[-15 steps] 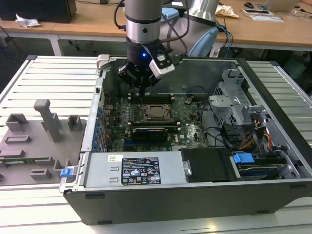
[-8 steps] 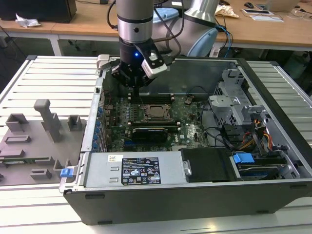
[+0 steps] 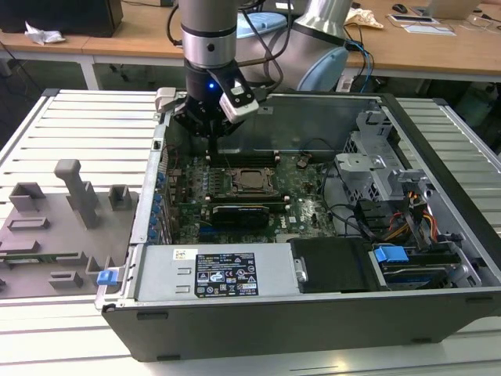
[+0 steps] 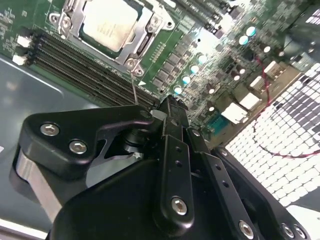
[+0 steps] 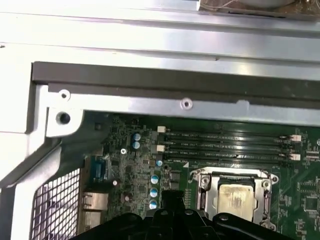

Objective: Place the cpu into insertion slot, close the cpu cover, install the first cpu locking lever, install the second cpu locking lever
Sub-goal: 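Install the first cpu locking lever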

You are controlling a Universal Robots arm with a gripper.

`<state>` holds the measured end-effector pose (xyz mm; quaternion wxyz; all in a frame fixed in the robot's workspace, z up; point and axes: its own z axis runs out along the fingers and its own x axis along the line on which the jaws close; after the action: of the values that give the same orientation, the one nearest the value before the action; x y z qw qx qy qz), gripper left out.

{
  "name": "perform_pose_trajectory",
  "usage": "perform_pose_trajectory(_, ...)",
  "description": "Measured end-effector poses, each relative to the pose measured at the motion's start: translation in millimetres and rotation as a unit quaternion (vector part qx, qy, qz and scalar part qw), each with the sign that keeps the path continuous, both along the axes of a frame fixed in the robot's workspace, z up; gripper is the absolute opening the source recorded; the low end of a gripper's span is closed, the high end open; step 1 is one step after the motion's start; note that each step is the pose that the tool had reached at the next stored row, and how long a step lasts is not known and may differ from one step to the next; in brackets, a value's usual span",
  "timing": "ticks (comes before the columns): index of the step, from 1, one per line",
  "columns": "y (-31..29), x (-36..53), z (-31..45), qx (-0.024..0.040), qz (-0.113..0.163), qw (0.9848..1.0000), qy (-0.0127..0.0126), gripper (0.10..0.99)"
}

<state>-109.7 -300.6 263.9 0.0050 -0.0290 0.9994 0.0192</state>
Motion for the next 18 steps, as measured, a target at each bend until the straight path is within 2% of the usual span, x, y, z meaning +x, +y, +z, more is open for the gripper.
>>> perform_pose_trajectory(3,7.8,0.0,-2.7,-0.0001,0.001,1.0,0.0001,0.106)
perform_pose_trajectory(6,11.9,0.2,-3.7,-0.0001,0.001,1.0,0.0001,0.106)
perform_pose_trajectory(14,15.3,15.9,-6.0,-0.0007,0.001,1.0,0.0001,0.106)
perform_pose_trajectory(18,15.6,20.4,-6.9,-0.0029,0.001,1.0,0.0002,0.106)
